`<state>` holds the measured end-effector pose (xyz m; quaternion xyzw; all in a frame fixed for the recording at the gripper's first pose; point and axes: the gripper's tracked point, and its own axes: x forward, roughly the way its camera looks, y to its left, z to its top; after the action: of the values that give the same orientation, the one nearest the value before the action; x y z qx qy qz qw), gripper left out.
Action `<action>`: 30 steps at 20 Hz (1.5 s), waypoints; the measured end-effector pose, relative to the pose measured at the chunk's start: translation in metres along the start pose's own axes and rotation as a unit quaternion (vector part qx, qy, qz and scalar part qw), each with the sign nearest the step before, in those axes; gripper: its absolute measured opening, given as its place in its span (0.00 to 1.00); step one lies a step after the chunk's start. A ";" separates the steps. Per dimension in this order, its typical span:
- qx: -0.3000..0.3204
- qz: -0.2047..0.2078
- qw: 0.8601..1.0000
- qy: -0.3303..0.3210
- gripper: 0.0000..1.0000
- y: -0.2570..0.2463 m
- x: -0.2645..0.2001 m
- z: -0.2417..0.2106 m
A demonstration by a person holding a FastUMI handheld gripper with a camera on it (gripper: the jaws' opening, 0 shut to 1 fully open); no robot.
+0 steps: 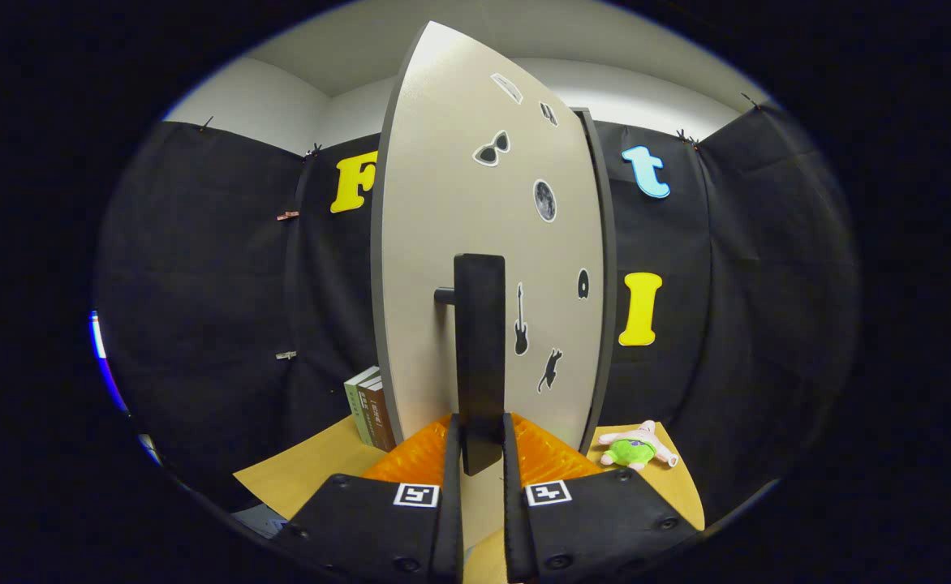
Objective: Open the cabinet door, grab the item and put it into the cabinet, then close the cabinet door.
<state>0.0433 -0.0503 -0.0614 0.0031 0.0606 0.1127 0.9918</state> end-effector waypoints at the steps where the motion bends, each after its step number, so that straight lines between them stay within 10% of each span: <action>1: 0.003 0.002 1.000 0.001 0.24 -0.004 -0.003 0.000; 30: -0.034 -0.159 0.985 -0.060 0.22 -0.078 -0.052 0.031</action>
<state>0.0147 -0.1379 -0.0256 -0.0332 -0.0029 -0.0451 0.9984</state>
